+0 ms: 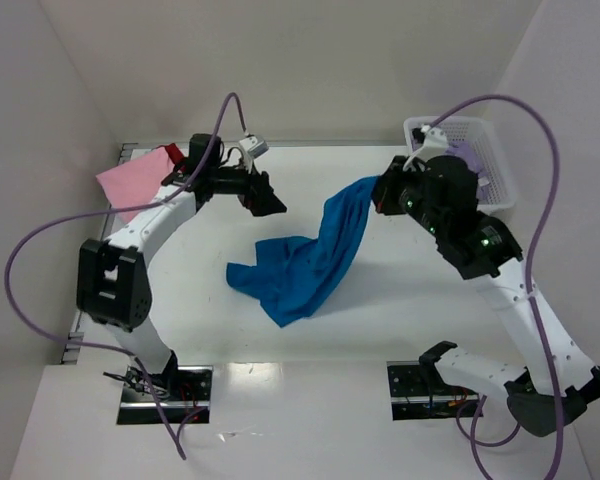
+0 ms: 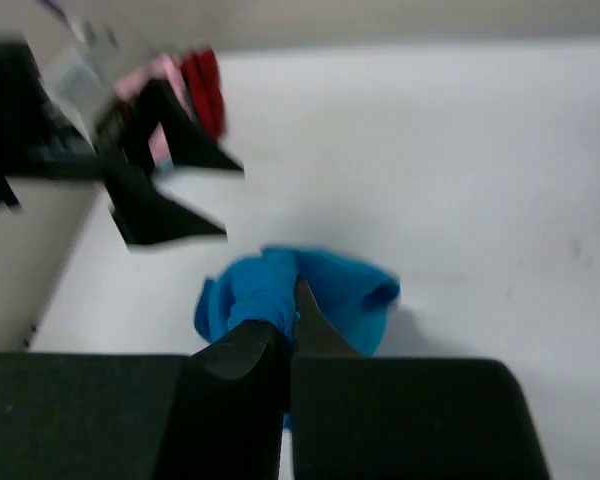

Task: Fold and stack the t-shirts
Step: Flatten out the tshirt

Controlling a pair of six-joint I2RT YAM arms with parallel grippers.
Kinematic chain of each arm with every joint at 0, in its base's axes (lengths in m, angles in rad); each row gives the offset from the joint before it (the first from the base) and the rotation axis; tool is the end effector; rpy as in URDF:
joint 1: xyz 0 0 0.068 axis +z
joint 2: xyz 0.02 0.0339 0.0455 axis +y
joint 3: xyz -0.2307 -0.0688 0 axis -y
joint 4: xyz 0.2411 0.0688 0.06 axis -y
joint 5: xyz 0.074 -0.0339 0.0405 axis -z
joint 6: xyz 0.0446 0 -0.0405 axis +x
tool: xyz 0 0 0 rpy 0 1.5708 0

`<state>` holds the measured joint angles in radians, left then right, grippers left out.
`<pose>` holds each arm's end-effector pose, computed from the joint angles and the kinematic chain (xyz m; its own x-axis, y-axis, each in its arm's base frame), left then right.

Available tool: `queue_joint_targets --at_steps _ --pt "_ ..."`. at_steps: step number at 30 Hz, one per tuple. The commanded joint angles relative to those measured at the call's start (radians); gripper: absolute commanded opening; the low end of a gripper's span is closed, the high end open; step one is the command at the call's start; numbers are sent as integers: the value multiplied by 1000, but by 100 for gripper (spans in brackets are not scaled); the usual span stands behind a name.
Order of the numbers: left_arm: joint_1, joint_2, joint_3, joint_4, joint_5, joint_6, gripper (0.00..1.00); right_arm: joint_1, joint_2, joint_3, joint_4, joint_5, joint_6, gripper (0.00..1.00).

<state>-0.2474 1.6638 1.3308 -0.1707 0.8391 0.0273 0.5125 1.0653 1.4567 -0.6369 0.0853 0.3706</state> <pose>0.3601 -0.1252 0.2710 -0.4461 0.1315 -0.8853 0.8079 0.4848 -0.3351 0.1963 0.1061 0.4340 -0.3483 0.2181 -0.9117 -0.3116 0.8903 0.3320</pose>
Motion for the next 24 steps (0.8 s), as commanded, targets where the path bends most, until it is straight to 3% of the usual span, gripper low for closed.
queue_joint_targets --at_steps 1,5,10,18,24 --pt "-9 169 111 -116 196 163 100 -3 -19 -177 45 -44 64 0" --pt "-18 136 55 -159 189 204 100 -12 -39 -228 36 -3 64 0" --pt "-110 5 -73 -250 45 212 100 -12 -30 -260 36 42 64 0" --pt "-179 -214 -259 -280 31 57 100 -31 -8 -271 74 129 64 0" --pt "-254 -286 -317 -299 -95 -150 100 -51 12 -271 85 165 76 0"
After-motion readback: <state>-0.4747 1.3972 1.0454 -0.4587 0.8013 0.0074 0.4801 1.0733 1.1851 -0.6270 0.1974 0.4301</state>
